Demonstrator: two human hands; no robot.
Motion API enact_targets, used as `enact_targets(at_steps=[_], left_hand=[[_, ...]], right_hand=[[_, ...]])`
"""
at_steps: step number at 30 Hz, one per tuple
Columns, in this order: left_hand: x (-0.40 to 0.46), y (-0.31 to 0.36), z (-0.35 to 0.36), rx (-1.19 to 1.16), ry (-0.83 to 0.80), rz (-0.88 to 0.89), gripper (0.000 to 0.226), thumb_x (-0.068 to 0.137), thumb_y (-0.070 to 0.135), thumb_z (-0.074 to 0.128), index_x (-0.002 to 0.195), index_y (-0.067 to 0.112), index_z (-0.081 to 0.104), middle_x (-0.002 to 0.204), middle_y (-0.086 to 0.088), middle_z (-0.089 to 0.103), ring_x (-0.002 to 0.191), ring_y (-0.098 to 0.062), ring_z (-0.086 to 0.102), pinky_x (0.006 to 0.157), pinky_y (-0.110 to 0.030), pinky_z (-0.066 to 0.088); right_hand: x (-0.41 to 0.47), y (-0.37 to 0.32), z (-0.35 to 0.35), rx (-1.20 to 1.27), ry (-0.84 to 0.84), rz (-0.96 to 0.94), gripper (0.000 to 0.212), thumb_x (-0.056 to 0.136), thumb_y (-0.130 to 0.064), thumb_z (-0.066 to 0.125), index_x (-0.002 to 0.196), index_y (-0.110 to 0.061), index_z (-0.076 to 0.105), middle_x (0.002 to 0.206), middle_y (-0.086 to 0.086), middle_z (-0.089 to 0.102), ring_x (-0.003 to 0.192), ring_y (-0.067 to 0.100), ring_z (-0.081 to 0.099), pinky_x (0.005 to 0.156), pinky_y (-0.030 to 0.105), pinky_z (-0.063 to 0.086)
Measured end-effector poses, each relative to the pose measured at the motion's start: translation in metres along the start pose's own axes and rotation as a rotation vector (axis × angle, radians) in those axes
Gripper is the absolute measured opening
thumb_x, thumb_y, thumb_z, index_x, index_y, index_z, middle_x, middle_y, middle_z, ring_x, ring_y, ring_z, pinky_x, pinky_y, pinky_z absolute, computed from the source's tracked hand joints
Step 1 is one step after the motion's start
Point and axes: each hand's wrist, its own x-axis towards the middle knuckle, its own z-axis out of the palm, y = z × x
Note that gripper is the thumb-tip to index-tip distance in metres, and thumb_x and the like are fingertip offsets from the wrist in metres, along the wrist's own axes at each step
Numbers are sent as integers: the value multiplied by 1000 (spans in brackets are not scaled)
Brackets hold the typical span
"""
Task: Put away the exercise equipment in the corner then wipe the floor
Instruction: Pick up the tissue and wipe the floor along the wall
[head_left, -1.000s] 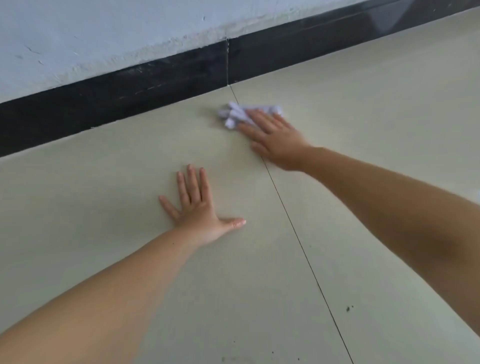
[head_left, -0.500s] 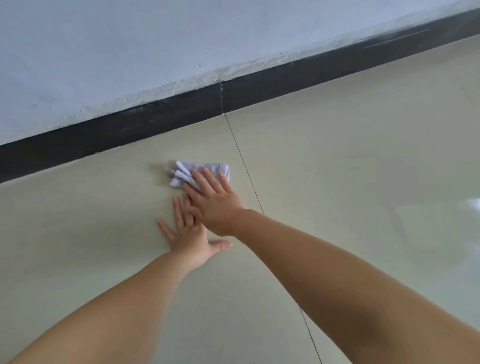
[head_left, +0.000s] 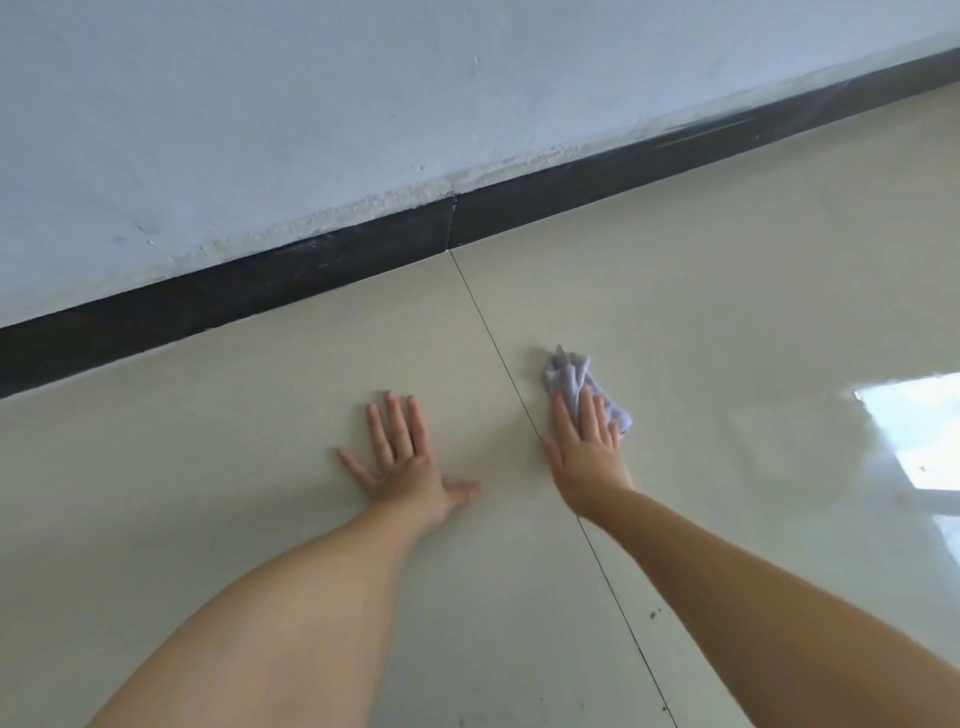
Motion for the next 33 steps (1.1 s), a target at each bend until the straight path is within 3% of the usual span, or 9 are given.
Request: enact_targets(at_steps=[4, 9, 11, 15, 18, 21, 24, 29, 33], left_hand=[[-4, 2, -5, -12, -18, 22, 135, 62, 82, 54, 141, 16, -33, 133, -1, -51, 137, -28, -36, 103, -69, -11], [-1, 2, -1, 15, 9, -17, 135, 61, 81, 55, 142, 18, -33, 133, 1, -51, 138, -26, -35, 104, -68, -9], [1, 2, 3, 25, 23, -28, 135, 62, 79, 57, 140, 18, -36, 132, 0, -52, 137, -25, -37, 104, -69, -11], [6, 0, 7, 45, 46, -47, 135, 63, 78, 57, 132, 19, -43, 130, 1, -55, 135, -24, -40, 103, -69, -12], [8, -2, 10, 37, 66, -40, 132, 65, 76, 58, 138, 21, -37, 135, 2, -53, 135, -22, -39, 105, -67, -12], [5, -7, 15, -16, 218, -12, 108, 78, 69, 51, 148, 24, -19, 151, 2, -35, 141, -19, -30, 108, -64, -9], [-6, 11, 16, -74, 388, -12, 76, 92, 56, 38, 152, 22, 5, 159, -2, -13, 146, -20, -13, 112, -60, -2], [-10, 63, 9, -8, 376, 166, 61, 97, 51, 21, 151, 30, -1, 159, 2, -15, 146, -17, -16, 114, -55, -6], [8, 91, 4, 83, 281, 167, 60, 98, 48, 25, 151, 29, 3, 159, 0, -13, 146, -19, -12, 114, -57, -1]], right_hand=[[-98, -33, 67, -194, 9, -277, 67, 92, -47, 22, 149, -13, 11, 152, 17, 26, 140, 33, 22, 105, 47, 41], [-42, 50, 24, -360, 37, -647, 58, 95, -42, 29, 150, -26, 18, 154, 9, 27, 140, 24, 31, 111, 36, 26], [6, 92, -9, -330, 133, -535, 56, 99, -39, 25, 152, -23, 18, 157, 15, 17, 144, 29, 18, 118, 39, 21], [89, 129, -74, 86, 311, 85, 52, 101, -33, 32, 149, -15, 24, 157, 20, 11, 146, 34, 7, 117, 48, 11], [96, 106, -71, 114, 329, 227, 53, 101, -37, 30, 149, -14, 23, 158, 19, 7, 146, 34, 5, 117, 49, 7], [50, 65, -11, 61, 373, -30, 53, 100, -34, 33, 149, -15, 26, 158, 17, 10, 147, 31, 3, 119, 45, -2], [-32, 37, 61, -40, 374, -381, 55, 91, -35, 40, 142, -15, 41, 152, 16, 30, 143, 33, 20, 116, 50, 11], [-104, 67, 100, -242, 179, -949, 53, 89, -39, 48, 141, -30, 42, 147, 4, 42, 139, 25, 35, 114, 45, 25], [-49, 161, 50, -334, 269, -710, 53, 98, -43, 30, 149, -30, 24, 152, 5, 33, 143, 26, 24, 113, 45, 23]])
